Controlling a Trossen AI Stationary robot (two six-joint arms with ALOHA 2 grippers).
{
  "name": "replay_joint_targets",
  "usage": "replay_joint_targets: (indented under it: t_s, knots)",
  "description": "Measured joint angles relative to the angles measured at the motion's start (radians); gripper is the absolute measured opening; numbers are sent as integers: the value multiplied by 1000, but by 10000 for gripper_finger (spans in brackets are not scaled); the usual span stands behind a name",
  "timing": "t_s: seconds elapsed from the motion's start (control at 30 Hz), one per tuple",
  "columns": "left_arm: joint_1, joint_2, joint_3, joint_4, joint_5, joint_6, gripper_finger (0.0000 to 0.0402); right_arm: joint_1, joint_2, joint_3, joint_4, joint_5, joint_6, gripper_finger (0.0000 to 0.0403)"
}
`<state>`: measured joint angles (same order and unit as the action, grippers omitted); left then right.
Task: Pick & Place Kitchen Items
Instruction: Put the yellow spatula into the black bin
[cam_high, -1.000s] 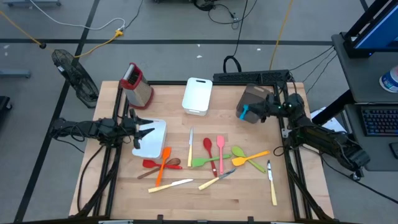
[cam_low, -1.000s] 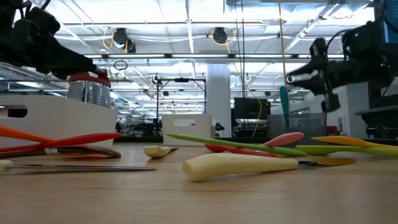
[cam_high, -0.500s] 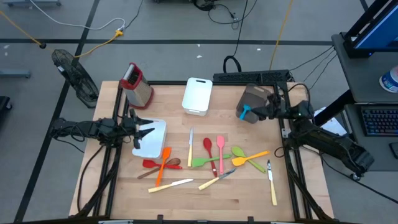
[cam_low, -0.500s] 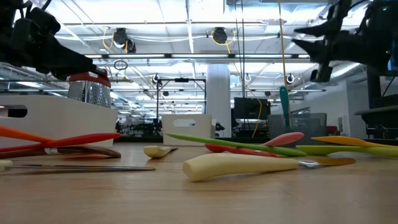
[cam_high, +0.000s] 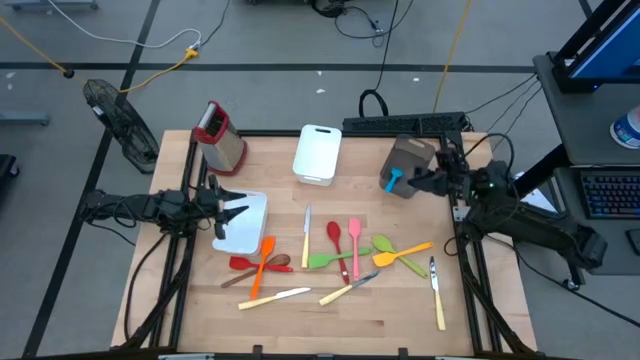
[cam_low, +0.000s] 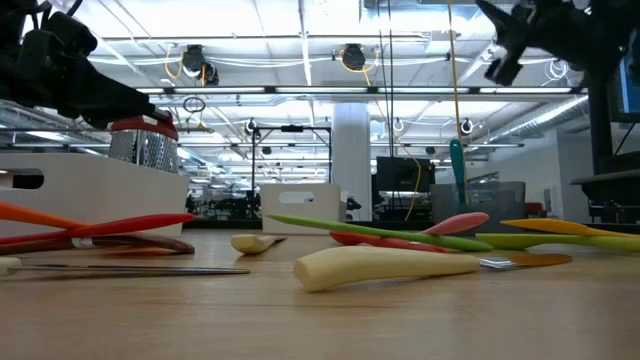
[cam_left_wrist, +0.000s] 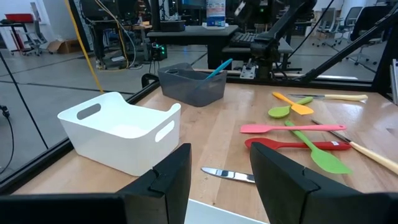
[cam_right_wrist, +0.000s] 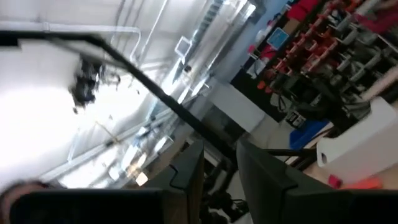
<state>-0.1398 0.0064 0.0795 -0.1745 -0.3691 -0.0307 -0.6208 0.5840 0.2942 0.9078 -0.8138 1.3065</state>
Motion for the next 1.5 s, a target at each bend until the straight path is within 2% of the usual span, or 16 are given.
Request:
replay_joint_targets:
  t_s: [0.13, 0.37, 0.63, 0.9, 1.2, 1.5]
  knots:
    - [0, 0, 0, 0, 0, -8, 170, 56, 5, 114, -161, -1, -196, 89]
    - [0, 0, 0, 0, 0, -31, 170, 165, 48, 286, -548, 2, -653, 89]
    - [0, 0, 0, 0, 0, -31, 170, 288, 136, 330, -775, 94, -965, 89]
    - [0, 0, 0, 0, 0, -10, 170, 448, 192, 330, -1043, 275, -1111, 89]
    - [0, 0, 0, 0, 0, 0, 170, 613, 203, 330, -1378, 469, -1129, 89]
    - [0, 0, 0, 0, 0, 1, 170, 650, 203, 330, -1537, 502, -1162, 89]
